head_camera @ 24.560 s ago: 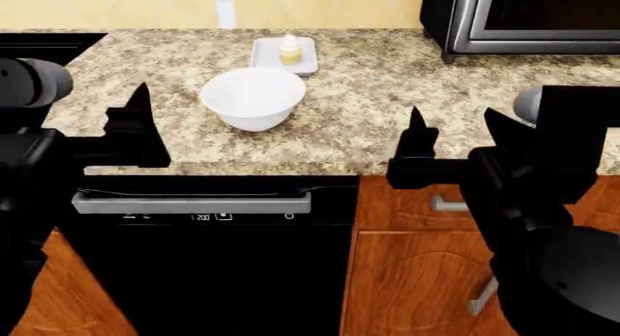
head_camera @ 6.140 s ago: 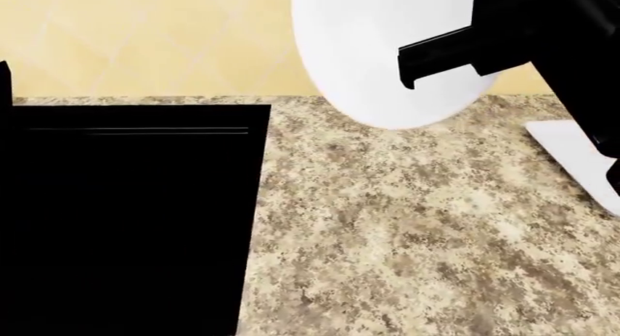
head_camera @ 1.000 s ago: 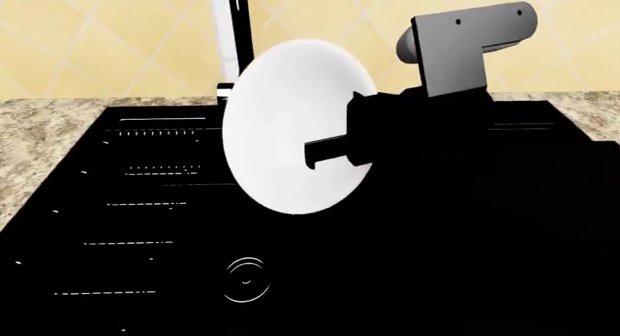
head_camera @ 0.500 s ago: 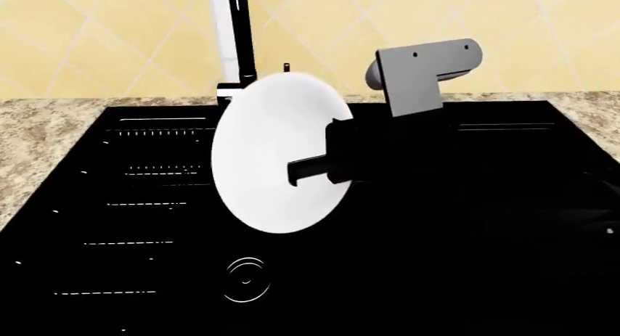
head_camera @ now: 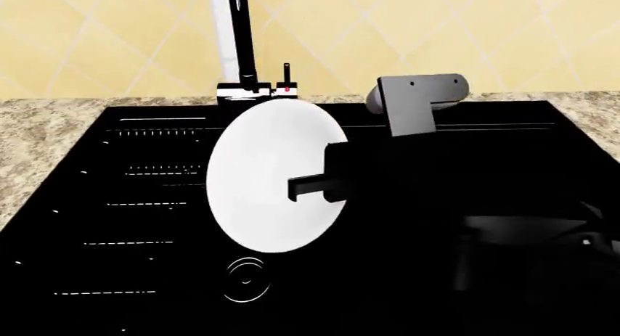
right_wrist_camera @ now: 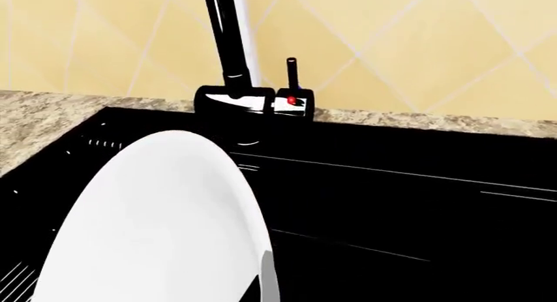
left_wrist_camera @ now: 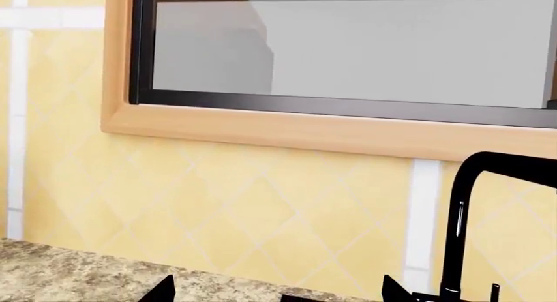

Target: Move the fresh-baked cupcake off the tray onto the counter, and place the bowl used for mixing into the sink.

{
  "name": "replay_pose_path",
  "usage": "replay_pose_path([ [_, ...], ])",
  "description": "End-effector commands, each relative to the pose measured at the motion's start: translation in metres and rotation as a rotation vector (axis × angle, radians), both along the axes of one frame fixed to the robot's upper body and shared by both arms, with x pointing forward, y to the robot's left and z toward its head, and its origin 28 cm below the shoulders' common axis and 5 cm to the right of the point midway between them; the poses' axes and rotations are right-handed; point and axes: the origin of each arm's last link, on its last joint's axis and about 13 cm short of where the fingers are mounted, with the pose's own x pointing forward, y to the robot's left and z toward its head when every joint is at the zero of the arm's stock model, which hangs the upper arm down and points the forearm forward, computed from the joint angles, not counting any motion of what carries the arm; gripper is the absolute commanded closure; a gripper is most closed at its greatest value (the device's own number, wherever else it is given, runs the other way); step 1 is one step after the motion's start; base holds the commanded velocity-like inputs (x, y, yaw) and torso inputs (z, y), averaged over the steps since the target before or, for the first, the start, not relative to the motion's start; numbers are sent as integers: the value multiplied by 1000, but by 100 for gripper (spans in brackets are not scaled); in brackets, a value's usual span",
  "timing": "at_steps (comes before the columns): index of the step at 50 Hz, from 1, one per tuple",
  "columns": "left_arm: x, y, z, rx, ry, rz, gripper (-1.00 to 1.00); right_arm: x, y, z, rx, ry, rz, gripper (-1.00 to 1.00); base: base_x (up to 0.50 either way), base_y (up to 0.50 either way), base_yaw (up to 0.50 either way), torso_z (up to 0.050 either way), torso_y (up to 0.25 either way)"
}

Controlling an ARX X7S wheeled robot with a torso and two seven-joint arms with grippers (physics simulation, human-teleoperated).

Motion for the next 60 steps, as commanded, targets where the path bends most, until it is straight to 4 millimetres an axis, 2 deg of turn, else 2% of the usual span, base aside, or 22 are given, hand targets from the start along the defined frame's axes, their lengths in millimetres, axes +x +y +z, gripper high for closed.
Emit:
replay_pose_path([
  [1, 0, 1, -1, -3, 1, 0, -100, 1, 2, -3, 2, 34, 12, 100, 0, 0, 0, 0, 0],
  [11, 1, 2, -3, -6, 3, -1, -100, 4, 3, -1, -66, 60, 13, 100, 0, 0, 0, 0, 0],
  [17, 2, 2, -3, -9, 3, -3, -100, 2, 5, 10, -105, 66, 14, 100, 0, 0, 0, 0, 0],
  [25, 2, 1, -3, -12, 5, -2, -100, 2, 6, 15, -157, 82, 4, 100, 0, 0, 0, 3, 0],
  [34, 0, 1, -3, -16, 5, 0, -100, 5, 11, 14, -161, 106, 17, 100, 0, 0, 0, 0, 1],
  [49, 0, 1, -5, -20, 6, 7, -100, 20, 20, -26, -132, 186, 56, 100, 0, 0, 0, 0, 0],
  [56, 1, 2, -5, -22, 8, 11, -100, 25, 22, -42, -187, 234, 51, 100, 0, 0, 0, 0, 0],
  [58, 0, 1, -6, -21, 9, 8, -100, 26, 23, -42, -184, 237, 55, 100, 0, 0, 0, 0, 0],
  [59, 0, 2, -19, -20, 10, 9, -100, 26, 23, -43, -188, 242, 56, 100, 0, 0, 0, 0, 0],
  [60, 0, 2, -19, -23, 9, 11, -100, 27, 23, -42, -192, 243, 53, 100, 0, 0, 0, 0, 0],
])
